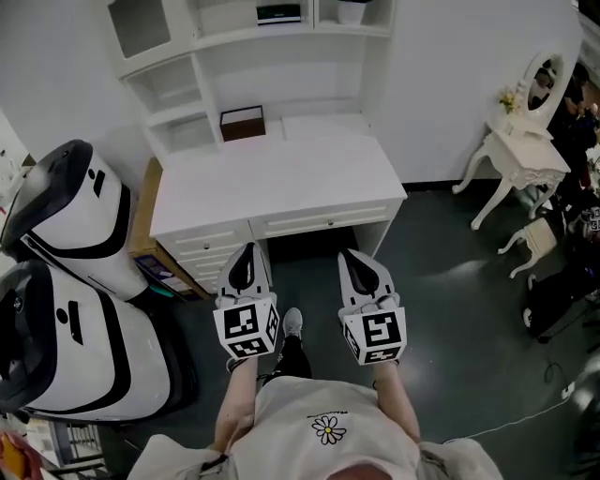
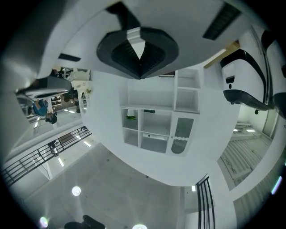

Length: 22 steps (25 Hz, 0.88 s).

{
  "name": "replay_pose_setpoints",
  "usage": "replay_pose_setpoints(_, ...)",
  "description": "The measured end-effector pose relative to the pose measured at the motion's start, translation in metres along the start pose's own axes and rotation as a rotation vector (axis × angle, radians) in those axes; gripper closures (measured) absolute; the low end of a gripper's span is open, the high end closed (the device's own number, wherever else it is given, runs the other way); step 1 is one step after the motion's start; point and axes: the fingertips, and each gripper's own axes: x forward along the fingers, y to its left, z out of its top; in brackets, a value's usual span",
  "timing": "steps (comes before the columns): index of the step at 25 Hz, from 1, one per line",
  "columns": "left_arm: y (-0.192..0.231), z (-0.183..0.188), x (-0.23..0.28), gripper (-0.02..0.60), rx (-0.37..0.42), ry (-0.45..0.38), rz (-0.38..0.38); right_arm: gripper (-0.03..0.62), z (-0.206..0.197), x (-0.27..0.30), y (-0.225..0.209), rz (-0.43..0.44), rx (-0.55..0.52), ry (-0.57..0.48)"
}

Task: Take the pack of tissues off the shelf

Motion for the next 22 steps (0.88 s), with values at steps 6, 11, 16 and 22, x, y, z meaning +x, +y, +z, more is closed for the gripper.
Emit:
replay_pose_setpoints(6, 0.034, 0.012, 0.096, 0.580, -0.028, 0.005, -0.019, 0.591, 0.011, 0.105, -0.027, 0.001, 0.002, 0.014)
replay_pose_setpoints(11, 0.068, 0.027, 0.175, 0.581, -0.040, -0.016, -0.030, 0.591, 0.024, 0.197, -0.045, 0.010, -0.009, 0.000)
replay_pose_setpoints(16, 0.107, 0.035, 0.248, 0.581, -0.032, -0.033, -0.027, 0.591, 0.025, 0.284, -0.057, 0.018, -0.014, -0.005)
replay_pose_setpoints(22, 0.133, 0.032, 0.301, 0.581, -0.042, -0.008, -0.042, 0.591, 0.012, 0.345, -0.071, 0.007, 0.007, 0.034)
